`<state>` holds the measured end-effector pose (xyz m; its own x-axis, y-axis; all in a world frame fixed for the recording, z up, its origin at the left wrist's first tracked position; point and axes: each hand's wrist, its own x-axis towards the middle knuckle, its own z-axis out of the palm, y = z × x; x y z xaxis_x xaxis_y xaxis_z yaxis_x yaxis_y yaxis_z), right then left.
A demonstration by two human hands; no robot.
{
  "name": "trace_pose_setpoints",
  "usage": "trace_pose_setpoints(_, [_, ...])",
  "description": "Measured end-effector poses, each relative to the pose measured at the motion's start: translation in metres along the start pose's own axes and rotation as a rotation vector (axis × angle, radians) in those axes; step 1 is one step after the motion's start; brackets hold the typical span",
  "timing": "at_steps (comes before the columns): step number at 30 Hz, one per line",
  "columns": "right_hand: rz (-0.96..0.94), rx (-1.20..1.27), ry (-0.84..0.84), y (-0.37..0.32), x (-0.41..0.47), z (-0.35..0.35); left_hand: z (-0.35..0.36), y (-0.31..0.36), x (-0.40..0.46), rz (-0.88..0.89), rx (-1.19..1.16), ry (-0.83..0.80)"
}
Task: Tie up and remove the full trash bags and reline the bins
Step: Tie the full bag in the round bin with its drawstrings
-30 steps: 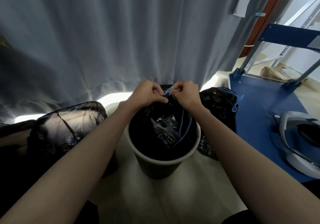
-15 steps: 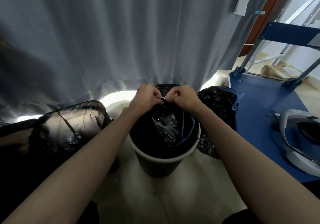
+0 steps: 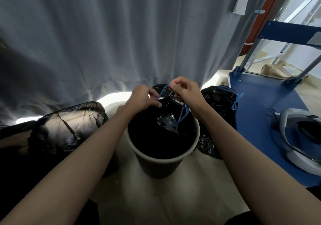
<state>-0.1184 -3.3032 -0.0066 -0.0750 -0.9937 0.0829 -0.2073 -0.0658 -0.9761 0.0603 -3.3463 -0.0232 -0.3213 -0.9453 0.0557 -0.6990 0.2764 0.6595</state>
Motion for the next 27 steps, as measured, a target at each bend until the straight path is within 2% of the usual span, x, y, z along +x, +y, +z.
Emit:
trace_pose_setpoints(3, [-0.033,-0.034,-0.012,-0.004,0.001,0.000,-0.012,0.024,-0.001,0.124,-0.225,0.045])
trace_pose_setpoints(5, [-0.038,-0.014,-0.005,-0.006,0.000,0.005,-0.015,0.037,-0.001,0.165,-0.290,0.037])
trace_pose_setpoints(8, [0.024,0.004,0.115,-0.005,0.003,0.009,-0.014,0.041,0.001,0.132,-0.349,0.068])
trace_pose_setpoints(10, [0.116,0.001,0.123,0.000,0.005,0.007,-0.014,0.037,0.002,0.107,-0.345,0.089])
trace_pose_setpoints(14, [0.130,-0.443,-0.127,0.009,0.007,0.003,-0.018,0.034,0.002,0.107,-0.344,0.114])
trace_pose_setpoints(16, [0.110,-0.585,-0.099,0.017,0.010,0.004,-0.020,0.035,0.001,0.095,-0.341,0.127])
trace_pose_setpoints(20, [0.111,-0.621,-0.005,0.031,0.015,0.007,-0.023,0.034,-0.001,0.058,-0.408,0.112])
trace_pose_setpoints(27, [0.100,-0.662,0.010,0.031,0.017,0.008,-0.033,0.024,0.004,-0.046,-0.533,0.222])
